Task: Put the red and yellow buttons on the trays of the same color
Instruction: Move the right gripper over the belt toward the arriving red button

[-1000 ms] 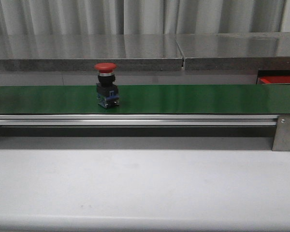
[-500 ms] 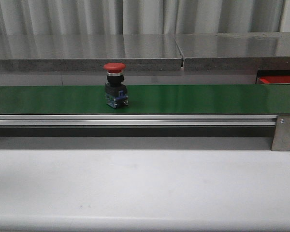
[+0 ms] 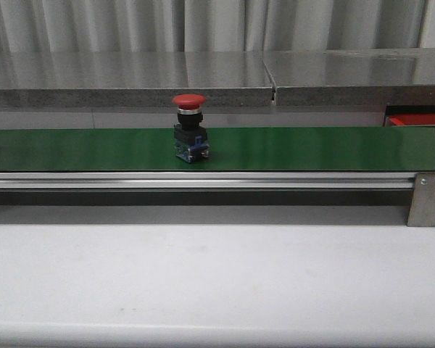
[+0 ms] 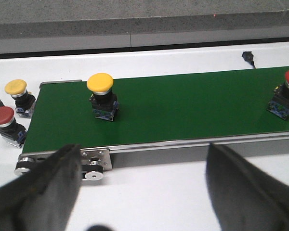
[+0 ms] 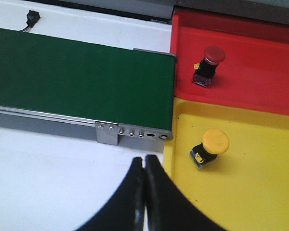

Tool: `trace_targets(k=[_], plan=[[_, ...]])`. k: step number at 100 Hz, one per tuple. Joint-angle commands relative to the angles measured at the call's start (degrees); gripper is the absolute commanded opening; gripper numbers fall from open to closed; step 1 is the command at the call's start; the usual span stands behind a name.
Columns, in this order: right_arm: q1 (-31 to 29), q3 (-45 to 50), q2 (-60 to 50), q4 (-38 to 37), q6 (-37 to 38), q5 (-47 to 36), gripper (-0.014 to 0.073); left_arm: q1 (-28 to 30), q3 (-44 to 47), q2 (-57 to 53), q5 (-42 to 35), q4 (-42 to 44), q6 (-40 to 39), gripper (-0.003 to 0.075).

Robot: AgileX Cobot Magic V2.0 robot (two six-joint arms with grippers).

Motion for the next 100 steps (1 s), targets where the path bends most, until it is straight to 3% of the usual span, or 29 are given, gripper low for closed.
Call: trace_targets(k=[1, 14, 29, 39, 51, 57, 79, 100], plan=[[0.1, -1.5, -0.2, 0.4, -0.6, -4.0, -0.0118, -0.4, 0.8, -2.6, -6.0, -1.4, 0.0, 0.0253], [0.1, -1.5, -0.2, 0.5, -0.6, -3.4, -0.0118, -0.4, 2.2, -4.0, -7.3, -1.4, 0.0, -0.002], [0.1, -1.5, -0.2, 0.5, -0.7, -1.9, -0.0062, -0.4, 2.2, -3.8, -7.3, -1.4, 0.0, -0.002], [0.1, -1.5, -0.2, 0.5, -0.7, -1.2, 0.0135, -0.4, 2.2, -3.6, -7.3, -1.4, 0.0, -0.002], [0.1, -1.5, -0.2, 1.8, -0.7, -1.2, 0.0503, -0.4, 2.2, -3.6, -7.3, -1.4, 0.0, -0.002], [0.1, -1.9, -0.2, 3.1, -0.7, -1.1, 0.0619, -0.4, 2.2, -3.6, -7.3, -1.4, 0.0, -0.002], [1.8, -8.9, 4.9, 4.3, -0.9, 3.7, 0.058, -0.4, 2.2, -3.6, -7.3, -1.4, 0.0, -0.002], [10.1, -17.8, 18.5, 4.3, -2.0, 7.3, 0.058, -0.4, 2.2, -3.6, -7.3, -1.4, 0.0, -0.002]])
